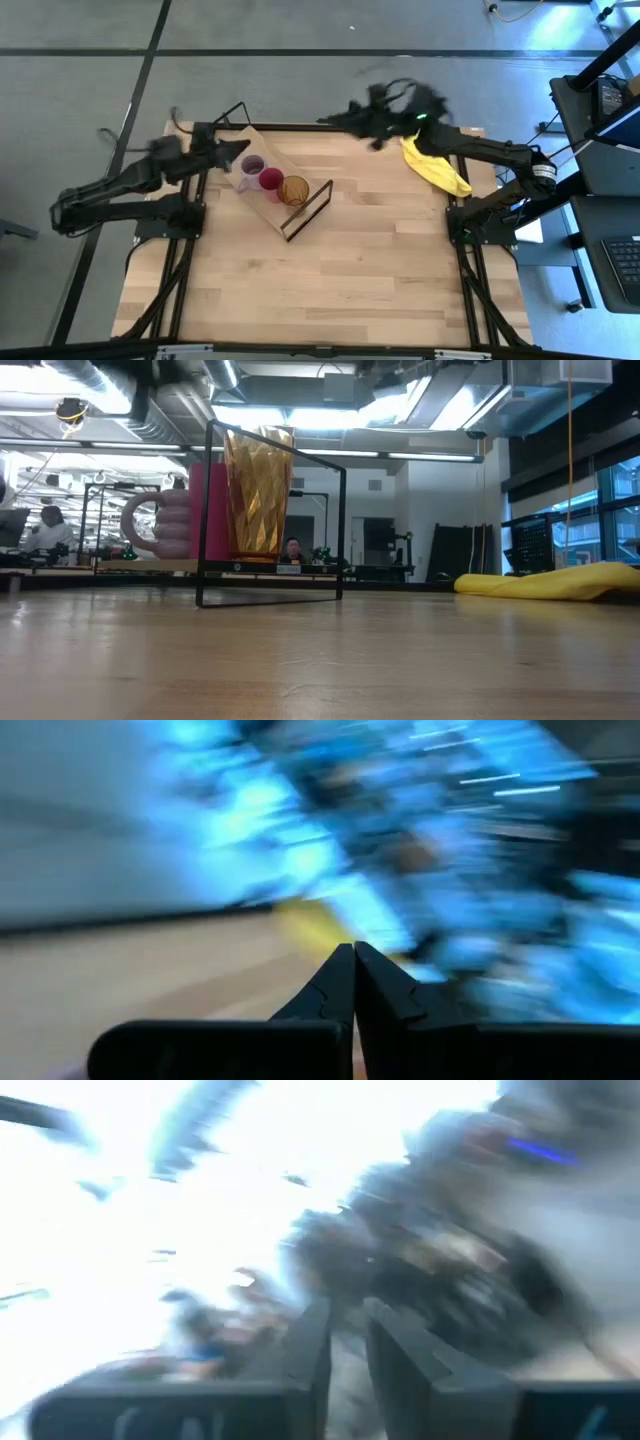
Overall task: Stack small to large cups/mugs on shelf
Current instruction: Return to Home Position
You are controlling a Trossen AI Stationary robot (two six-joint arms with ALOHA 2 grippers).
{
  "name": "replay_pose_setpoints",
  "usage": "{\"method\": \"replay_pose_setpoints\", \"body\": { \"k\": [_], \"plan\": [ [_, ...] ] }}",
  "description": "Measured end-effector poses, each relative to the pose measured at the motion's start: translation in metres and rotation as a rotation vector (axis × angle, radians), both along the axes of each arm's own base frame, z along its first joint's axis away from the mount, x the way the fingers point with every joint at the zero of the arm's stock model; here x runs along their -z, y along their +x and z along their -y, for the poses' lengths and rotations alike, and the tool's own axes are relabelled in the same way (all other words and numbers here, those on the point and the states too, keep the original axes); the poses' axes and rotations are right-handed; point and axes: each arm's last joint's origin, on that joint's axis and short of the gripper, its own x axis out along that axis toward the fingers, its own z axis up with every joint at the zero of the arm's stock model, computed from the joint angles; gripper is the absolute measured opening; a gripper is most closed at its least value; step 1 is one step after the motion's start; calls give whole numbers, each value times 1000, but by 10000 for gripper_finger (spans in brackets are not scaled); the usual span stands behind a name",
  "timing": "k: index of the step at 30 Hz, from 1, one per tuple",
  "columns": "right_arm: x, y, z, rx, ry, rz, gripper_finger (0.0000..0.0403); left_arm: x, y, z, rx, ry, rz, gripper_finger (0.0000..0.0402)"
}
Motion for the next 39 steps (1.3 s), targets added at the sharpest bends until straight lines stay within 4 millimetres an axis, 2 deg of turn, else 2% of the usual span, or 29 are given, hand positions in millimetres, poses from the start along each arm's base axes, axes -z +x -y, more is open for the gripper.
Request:
{"method": "replay_pose_setpoints", "body": {
  "k": [3,5,9,12,14,16,20,23,26,29,32,35,37,39],
  "plan": [
    [-35,-20,5,-205,-55,287,74,-30,-11,16,261,173,242,0],
    [-52,-36,3,-299,-49,370,75,-39,-21,24,348,221,328,0],
    [-64,-54,-4,-456,-89,310,67,-43,-49,33,361,256,410,0],
    [-63,-57,-14,-582,-47,204,58,-47,-65,39,395,178,526,1],
    [-65,-57,-22,-598,-33,220,54,-49,-70,43,459,243,542,3],
    [-71,-63,-33,-606,-159,293,54,-49,-76,47,520,367,520,7],
    [-83,-86,-47,-583,-343,345,53,-41,-80,48,487,468,464,13],
    [-76,-102,-51,-515,-362,193,53,-25,-79,47,464,512,430,14],
    [-67,-129,-59,-286,-411,37,53,-7,-84,47,400,554,456,12],
    [-69,-152,-71,-169,-492,9,53,7,-76,43,355,553,394,7],
    [-71,-173,-81,-175,-544,21,53,8,-76,42,334,608,351,3],
    [-63,-191,-87,-137,-534,-43,53,19,-69,40,332,617,288,1],
    [-53,-196,-91,-132,-531,-40,53,15,-71,40,287,669,316,2],
    [-40,-201,-93,-112,-537,-9,53,24,-65,37,256,661,310,6]
  ]
}}
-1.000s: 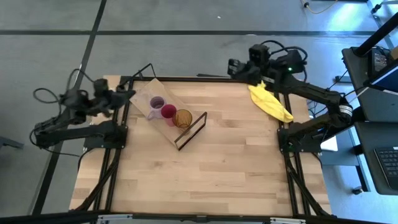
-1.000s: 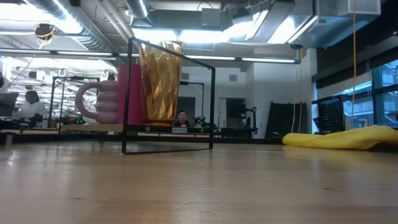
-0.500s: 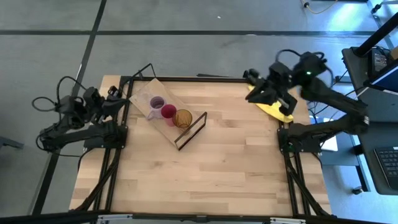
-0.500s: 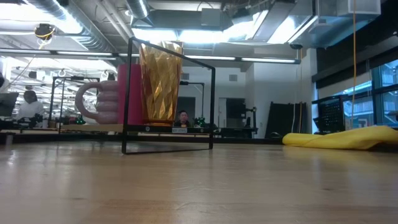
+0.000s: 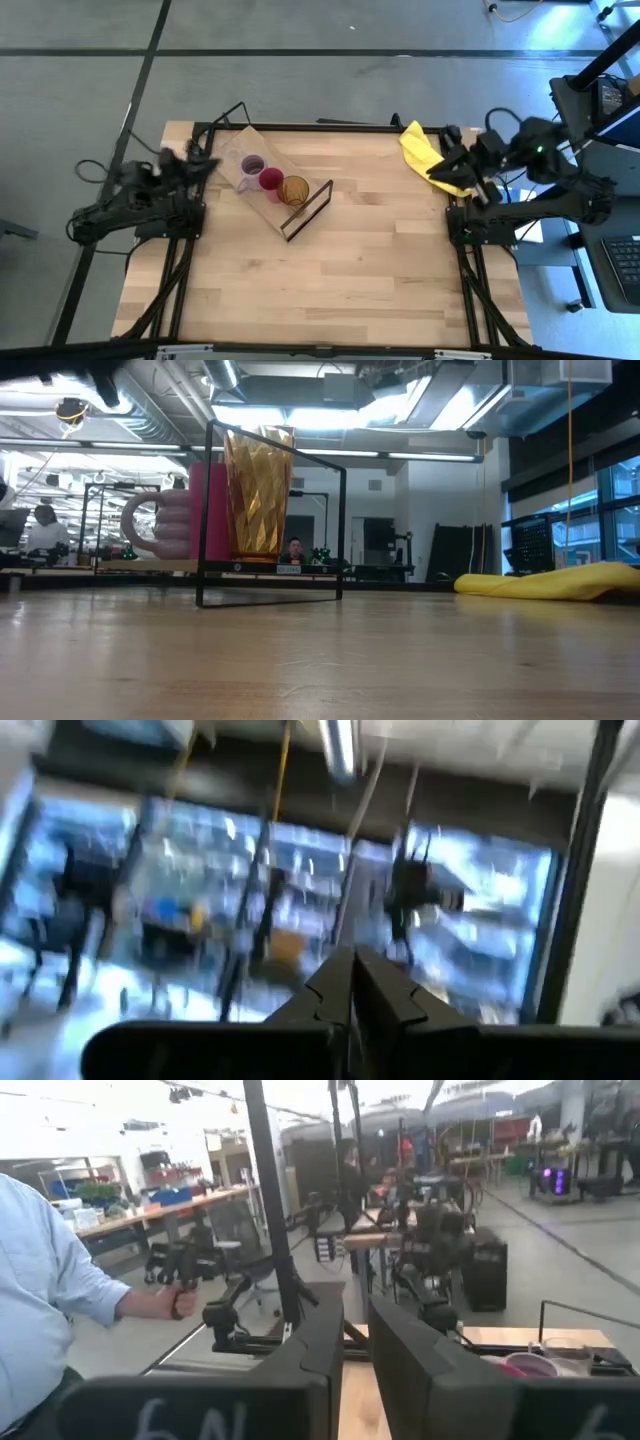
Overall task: Stack small to large cups/mugs on shelf
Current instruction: Return to Home Position
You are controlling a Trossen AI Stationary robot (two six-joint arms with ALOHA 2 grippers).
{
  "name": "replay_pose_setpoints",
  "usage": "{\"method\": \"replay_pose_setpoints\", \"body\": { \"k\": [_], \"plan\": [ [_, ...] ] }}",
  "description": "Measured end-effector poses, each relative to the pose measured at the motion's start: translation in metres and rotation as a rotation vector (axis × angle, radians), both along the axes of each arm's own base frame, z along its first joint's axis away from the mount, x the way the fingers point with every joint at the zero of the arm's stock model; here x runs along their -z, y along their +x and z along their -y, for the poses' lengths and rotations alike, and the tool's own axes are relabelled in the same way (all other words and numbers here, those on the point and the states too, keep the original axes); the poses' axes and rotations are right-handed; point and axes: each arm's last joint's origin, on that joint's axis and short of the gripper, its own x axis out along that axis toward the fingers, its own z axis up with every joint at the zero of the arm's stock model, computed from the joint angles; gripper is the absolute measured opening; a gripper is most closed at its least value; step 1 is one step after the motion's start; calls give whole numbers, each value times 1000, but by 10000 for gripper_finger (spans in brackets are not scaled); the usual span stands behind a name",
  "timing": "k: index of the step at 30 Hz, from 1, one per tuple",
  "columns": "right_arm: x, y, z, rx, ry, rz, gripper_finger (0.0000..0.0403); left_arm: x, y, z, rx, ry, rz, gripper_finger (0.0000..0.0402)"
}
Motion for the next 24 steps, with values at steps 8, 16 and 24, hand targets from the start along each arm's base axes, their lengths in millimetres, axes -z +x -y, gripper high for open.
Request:
{"method": "replay_pose_setpoints", "body": {
  "k": [8,16,24],
  "plan": [
    [60,-11,-4,9,38,98,53,56,26,-4,126,38,96,14],
    [90,-28,-7,-17,85,129,53,68,29,-2,255,-2,107,5],
    [110,-32,-8,-11,55,140,53,83,37,-1,398,-118,-66,13]
  ]
}}
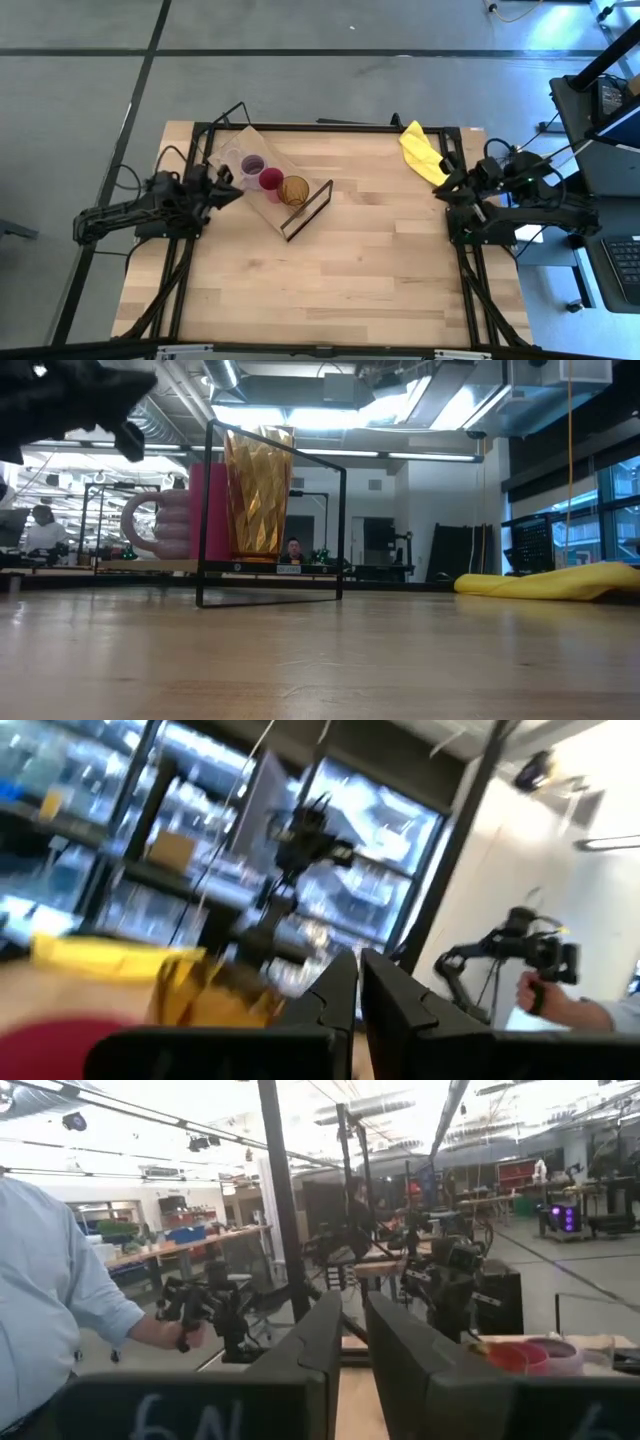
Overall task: Stack small to large cups/mugs on shelf
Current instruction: Return to Home Position
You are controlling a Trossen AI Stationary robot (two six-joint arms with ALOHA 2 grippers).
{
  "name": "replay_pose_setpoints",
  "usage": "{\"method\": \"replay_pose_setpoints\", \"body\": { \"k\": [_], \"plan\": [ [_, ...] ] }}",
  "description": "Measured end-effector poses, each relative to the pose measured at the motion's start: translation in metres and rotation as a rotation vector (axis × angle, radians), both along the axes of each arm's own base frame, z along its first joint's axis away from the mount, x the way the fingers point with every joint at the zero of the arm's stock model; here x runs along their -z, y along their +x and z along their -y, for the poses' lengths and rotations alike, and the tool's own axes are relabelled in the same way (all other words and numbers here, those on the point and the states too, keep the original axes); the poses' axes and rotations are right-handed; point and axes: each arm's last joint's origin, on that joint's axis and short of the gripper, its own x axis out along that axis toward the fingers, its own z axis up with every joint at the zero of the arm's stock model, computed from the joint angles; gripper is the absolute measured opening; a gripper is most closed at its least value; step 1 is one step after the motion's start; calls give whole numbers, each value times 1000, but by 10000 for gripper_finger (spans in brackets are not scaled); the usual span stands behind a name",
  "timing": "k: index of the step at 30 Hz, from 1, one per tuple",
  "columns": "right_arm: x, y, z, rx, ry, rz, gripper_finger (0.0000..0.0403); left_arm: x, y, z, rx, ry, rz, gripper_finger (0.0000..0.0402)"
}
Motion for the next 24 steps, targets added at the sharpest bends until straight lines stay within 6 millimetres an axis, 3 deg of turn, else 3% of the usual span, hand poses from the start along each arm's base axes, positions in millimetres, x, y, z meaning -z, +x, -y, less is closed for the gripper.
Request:
{"method": "replay_pose_setpoints", "body": {
  "k": [7,17,24],
  "plan": [
    [25,10,1,8,-60,-56,53,28,6,-3,-44,-61,-290,16],
    [48,17,-2,-85,-339,58,53,29,3,-2,-56,65,-431,2],
    [66,23,0,-77,-306,-6,53,33,-1,-1,-51,128,-550,8]
  ]
}}
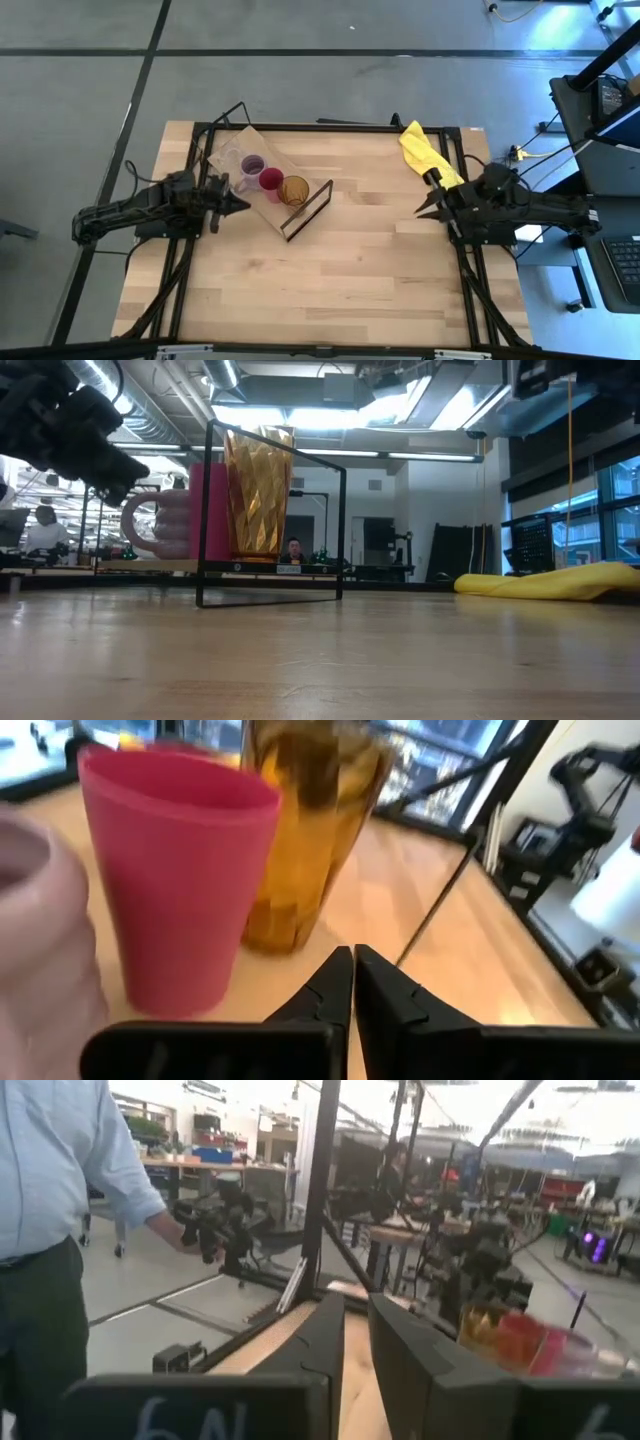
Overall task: Stack small to large cups/mugs on shelf
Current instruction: Return to Home Position
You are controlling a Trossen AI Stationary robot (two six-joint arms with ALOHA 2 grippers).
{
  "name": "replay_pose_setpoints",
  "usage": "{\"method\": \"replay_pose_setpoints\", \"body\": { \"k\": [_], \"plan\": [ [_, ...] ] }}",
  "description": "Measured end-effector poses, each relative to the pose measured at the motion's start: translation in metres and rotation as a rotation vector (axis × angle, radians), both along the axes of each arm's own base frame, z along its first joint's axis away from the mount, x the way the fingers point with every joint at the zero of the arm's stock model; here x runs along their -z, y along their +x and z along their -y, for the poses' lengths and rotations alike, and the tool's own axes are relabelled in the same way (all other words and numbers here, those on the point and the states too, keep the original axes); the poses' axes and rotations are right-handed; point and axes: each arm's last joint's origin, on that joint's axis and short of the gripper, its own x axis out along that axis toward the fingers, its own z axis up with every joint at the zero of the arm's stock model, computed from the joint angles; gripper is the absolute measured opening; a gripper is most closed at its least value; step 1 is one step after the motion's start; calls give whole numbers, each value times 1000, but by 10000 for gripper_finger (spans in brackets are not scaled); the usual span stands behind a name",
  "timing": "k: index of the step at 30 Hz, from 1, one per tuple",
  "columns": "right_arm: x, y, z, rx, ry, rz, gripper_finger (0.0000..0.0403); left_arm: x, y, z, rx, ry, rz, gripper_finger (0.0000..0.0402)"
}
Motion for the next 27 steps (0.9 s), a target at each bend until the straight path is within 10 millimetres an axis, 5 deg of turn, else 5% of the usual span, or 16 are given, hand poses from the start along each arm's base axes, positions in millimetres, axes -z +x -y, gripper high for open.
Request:
{"method": "replay_pose_setpoints", "body": {
  "k": [17,27],
  "plan": [
    [59,9,1,-2,47,-109,53,3,-3,1,25,80,-74,8],
    [95,10,1,2,56,-203,53,3,-3,1,-6,-42,-77,5]
  ]
}}
